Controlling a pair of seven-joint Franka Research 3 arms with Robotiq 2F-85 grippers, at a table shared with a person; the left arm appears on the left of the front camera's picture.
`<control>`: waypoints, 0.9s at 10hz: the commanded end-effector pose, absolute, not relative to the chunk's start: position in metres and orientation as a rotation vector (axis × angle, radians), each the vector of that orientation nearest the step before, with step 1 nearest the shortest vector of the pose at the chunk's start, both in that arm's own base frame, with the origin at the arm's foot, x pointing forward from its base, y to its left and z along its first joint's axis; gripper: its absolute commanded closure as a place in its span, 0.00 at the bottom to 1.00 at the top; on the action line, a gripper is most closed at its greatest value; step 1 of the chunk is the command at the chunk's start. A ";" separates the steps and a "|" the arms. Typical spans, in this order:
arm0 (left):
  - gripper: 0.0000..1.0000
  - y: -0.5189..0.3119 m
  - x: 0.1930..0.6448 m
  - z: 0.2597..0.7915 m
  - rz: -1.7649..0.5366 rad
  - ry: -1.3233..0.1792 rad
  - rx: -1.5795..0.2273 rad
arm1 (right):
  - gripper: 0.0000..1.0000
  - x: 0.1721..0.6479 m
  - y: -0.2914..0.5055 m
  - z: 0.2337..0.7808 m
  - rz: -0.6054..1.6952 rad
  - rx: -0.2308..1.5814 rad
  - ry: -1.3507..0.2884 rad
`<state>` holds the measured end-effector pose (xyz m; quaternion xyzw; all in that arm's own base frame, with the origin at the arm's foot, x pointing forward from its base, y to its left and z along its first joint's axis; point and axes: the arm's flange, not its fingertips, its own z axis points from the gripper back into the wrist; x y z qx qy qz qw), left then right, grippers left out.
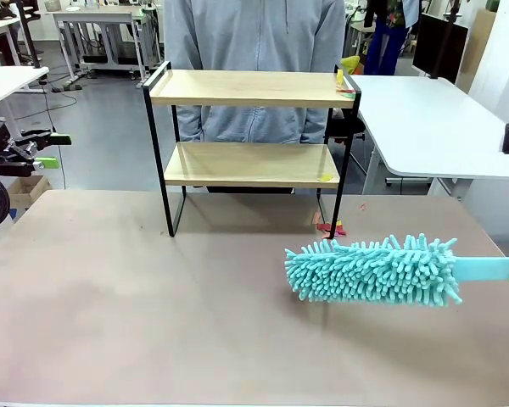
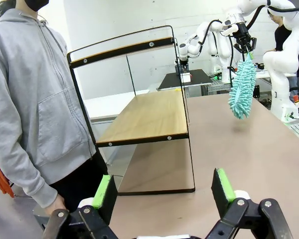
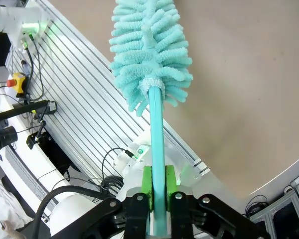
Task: Clean the shelf.
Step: Hand the Duster back to the human.
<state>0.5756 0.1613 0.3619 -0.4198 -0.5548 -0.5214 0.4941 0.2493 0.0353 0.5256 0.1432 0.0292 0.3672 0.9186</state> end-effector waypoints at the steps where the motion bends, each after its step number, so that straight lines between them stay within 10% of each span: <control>1: 0.00 0.161 0.576 0.362 -1.264 -1.345 -1.018 | 0.87 0.249 0.036 0.527 0.756 0.297 0.060; 9: 0.00 0.021 0.396 0.368 -1.155 -1.318 -0.951 | 0.87 0.364 -0.005 0.508 1.156 0.453 -0.253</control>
